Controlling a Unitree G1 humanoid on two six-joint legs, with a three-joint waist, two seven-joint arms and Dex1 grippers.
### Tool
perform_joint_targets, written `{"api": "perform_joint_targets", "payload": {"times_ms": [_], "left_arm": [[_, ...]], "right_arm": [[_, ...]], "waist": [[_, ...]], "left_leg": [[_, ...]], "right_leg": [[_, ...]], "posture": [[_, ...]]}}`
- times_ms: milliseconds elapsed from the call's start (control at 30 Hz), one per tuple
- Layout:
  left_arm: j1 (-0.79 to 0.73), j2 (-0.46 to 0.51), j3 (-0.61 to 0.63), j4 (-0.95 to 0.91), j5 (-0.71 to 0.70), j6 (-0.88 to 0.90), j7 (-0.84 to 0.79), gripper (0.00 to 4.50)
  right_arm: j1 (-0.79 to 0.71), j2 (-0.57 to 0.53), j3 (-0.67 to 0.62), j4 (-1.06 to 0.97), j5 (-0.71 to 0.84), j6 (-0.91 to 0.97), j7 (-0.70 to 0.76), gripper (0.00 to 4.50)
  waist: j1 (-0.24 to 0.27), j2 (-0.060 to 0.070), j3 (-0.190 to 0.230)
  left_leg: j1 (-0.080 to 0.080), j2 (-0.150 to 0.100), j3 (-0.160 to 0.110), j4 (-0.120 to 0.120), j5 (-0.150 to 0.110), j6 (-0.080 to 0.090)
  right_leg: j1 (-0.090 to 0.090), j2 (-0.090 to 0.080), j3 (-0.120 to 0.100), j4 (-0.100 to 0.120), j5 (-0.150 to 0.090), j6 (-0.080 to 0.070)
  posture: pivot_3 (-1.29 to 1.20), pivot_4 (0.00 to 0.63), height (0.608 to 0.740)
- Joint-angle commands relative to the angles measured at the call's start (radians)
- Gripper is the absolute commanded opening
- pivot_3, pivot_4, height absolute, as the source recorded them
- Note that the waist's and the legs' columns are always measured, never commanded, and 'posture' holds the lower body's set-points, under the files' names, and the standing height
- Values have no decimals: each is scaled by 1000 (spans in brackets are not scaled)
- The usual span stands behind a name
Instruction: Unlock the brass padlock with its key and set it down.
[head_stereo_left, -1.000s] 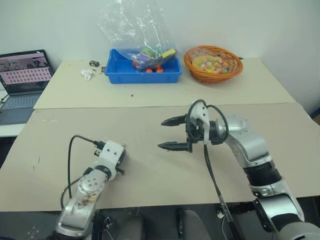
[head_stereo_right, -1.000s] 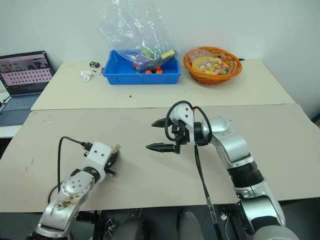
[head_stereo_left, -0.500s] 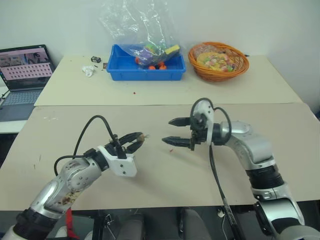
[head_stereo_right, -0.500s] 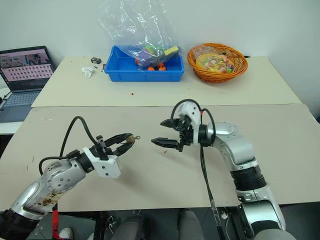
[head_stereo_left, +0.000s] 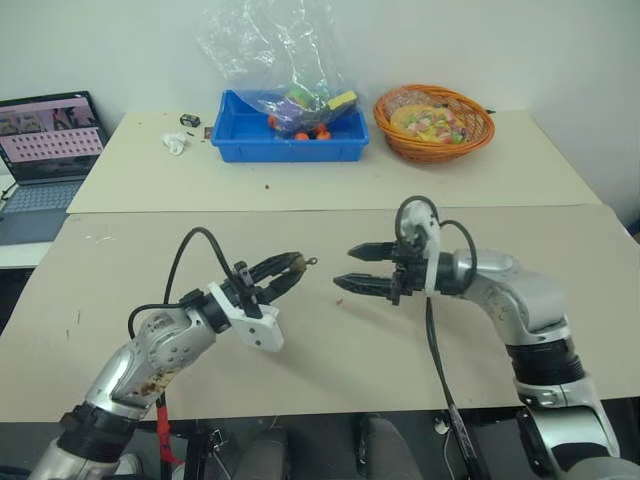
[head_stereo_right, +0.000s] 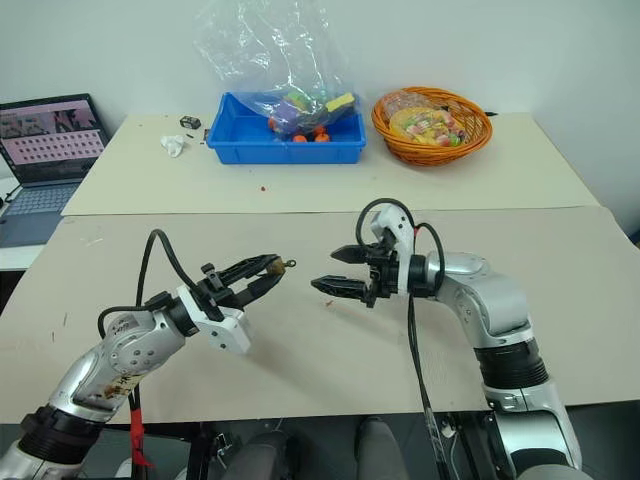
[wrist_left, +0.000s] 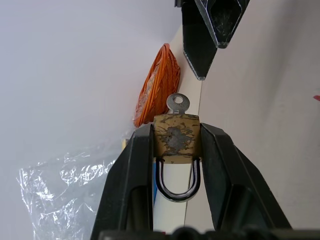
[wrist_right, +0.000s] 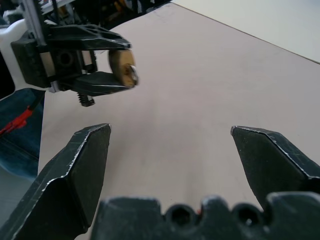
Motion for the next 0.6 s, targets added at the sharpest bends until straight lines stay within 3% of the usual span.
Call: {"api": "perform_joint_targets", "payload": {"times_ms": [33, 567, 600], "left_arm": [[-12, -6, 8, -18, -20, -6, -27, 828], [-39, -23, 6, -14, -14, -44, -98, 828], [-40, -23, 6, -13, -8, -47, -98, 828]], "right_arm": [[-20, -3, 2, -60, 2, 0, -23, 4500], [-50, 8, 32, -114, 66, 74, -37, 4500], [-50, 8, 35, -113, 65, 75, -38, 4252]], "waist": [[1, 0, 0], [1, 0, 0], [1, 0, 0]], "left_leg": [[0, 0, 0, 0, 0, 0], [0, 0, 0, 1, 0, 0], [0, 0, 0, 1, 0, 0]], "right_leg": [[0, 0, 0, 0, 0, 0], [0, 0, 0, 0, 0, 0], [0, 0, 0, 0, 0, 0]], "posture": [[0, 150, 728], [0, 150, 728], [0, 150, 728]]}}
